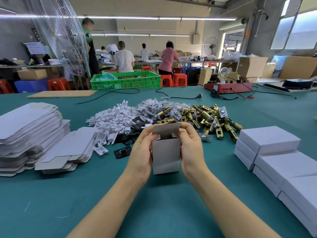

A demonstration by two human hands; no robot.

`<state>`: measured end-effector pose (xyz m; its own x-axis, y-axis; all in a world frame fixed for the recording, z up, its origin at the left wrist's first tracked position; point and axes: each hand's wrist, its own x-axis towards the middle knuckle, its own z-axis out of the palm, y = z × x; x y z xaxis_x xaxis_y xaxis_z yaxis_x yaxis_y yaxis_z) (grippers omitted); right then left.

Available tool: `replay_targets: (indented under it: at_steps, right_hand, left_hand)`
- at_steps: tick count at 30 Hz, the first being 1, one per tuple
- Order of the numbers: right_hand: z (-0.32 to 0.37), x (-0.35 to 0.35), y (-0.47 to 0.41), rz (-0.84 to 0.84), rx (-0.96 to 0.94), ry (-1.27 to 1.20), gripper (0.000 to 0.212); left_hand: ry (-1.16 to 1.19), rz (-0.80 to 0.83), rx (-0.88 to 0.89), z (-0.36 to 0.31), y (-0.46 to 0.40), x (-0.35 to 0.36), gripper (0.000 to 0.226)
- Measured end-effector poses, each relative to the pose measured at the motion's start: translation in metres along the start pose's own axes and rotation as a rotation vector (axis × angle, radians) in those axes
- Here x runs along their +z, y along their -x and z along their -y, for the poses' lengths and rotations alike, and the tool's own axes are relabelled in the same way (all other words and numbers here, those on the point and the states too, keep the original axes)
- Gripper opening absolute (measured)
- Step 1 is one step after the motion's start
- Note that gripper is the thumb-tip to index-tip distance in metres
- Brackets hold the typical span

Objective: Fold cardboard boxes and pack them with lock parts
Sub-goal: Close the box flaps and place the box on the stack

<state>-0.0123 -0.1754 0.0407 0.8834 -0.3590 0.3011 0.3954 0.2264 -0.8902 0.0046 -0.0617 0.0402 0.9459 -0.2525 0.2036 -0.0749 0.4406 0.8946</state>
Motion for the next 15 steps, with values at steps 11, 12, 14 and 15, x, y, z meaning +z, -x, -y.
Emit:
replay_targets:
  at_steps: [11, 12, 14, 15]
  right_hand:
    - [-0.008, 0.003, 0.012, -0.086, -0.074, 0.013, 0.023]
    - [-0.009, 0.003, 0.014, -0.073, -0.107, 0.038, 0.023]
    - [-0.011, 0.002, 0.016, -0.053, -0.160, 0.089, 0.024]
    - [-0.011, 0.002, 0.017, -0.044, -0.176, 0.111, 0.024]
  left_hand:
    - [-0.011, 0.082, -0.019, -0.004, 0.010, -0.003, 0.025]
    - [-0.012, 0.073, 0.004, -0.003, 0.010, -0.002, 0.027]
    - [0.006, 0.060, 0.019, -0.001, 0.010, -0.002, 0.028]
    - [0.010, 0.053, 0.019, -0.001, 0.009, -0.003, 0.027]
